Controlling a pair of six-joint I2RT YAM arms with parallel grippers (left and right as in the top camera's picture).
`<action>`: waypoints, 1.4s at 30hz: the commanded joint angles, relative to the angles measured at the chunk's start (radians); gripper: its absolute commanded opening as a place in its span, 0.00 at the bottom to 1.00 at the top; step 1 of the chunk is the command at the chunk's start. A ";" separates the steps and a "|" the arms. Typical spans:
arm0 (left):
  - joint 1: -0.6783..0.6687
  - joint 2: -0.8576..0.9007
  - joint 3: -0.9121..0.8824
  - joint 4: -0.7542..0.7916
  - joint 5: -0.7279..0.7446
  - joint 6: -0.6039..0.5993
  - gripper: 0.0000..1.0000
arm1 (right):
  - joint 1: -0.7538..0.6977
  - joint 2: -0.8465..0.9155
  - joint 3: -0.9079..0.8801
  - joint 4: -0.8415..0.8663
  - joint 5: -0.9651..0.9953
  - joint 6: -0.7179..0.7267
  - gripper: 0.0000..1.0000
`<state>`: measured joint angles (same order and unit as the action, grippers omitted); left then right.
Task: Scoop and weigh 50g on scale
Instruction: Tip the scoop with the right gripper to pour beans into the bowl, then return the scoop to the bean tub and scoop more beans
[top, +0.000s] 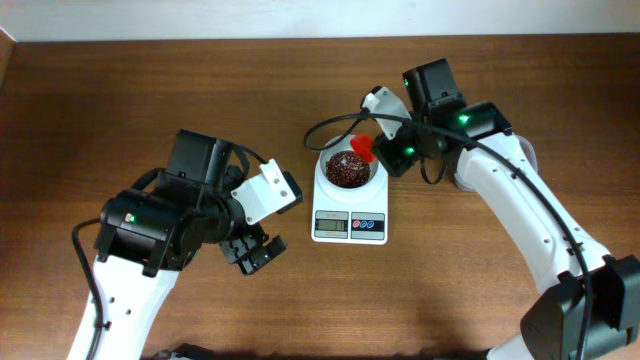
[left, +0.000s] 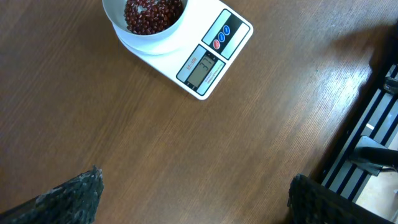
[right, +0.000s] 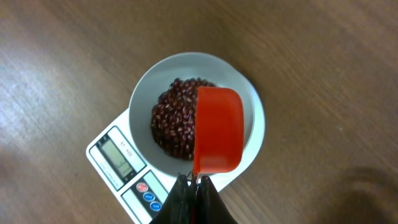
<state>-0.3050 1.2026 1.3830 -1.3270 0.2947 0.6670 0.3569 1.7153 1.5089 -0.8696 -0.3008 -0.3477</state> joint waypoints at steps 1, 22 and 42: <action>0.007 0.000 0.016 0.001 -0.003 0.015 0.99 | 0.011 -0.032 0.018 -0.015 -0.058 -0.063 0.04; 0.007 0.000 0.016 0.001 -0.003 0.015 0.99 | -0.454 -0.238 -0.040 -0.231 0.305 0.057 0.04; 0.007 0.000 0.016 0.001 -0.003 0.015 0.99 | -0.682 0.142 -0.062 -0.227 -0.240 0.095 0.04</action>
<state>-0.3050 1.2026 1.3830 -1.3273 0.2947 0.6670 -0.2485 1.8416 1.4509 -1.0695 -0.3202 -0.2642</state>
